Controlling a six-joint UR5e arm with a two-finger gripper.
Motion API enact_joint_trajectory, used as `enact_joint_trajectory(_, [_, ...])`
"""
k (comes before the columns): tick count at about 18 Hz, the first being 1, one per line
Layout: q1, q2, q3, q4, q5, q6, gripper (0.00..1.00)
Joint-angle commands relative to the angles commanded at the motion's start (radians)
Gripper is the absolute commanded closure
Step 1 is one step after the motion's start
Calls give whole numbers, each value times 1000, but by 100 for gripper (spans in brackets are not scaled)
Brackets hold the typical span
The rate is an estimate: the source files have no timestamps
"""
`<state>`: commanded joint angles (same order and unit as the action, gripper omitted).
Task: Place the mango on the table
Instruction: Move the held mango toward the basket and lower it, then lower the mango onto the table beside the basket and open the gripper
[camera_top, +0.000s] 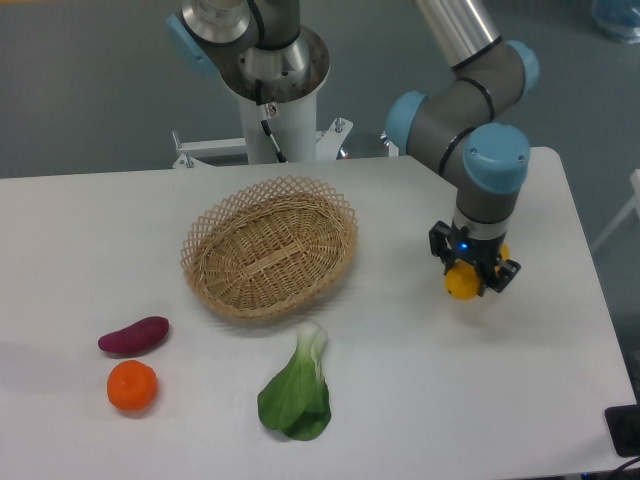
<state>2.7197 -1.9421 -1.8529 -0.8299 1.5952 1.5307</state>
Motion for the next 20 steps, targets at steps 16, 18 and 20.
enact_joint_trajectory(16, [11, 66, -161, 3, 0, 131, 38])
enact_joint_trajectory(18, [11, 66, -166, 5, -3, 129, 13])
enact_joint_trajectory(20, [9, 68, -160, 5, -6, 127, 0])
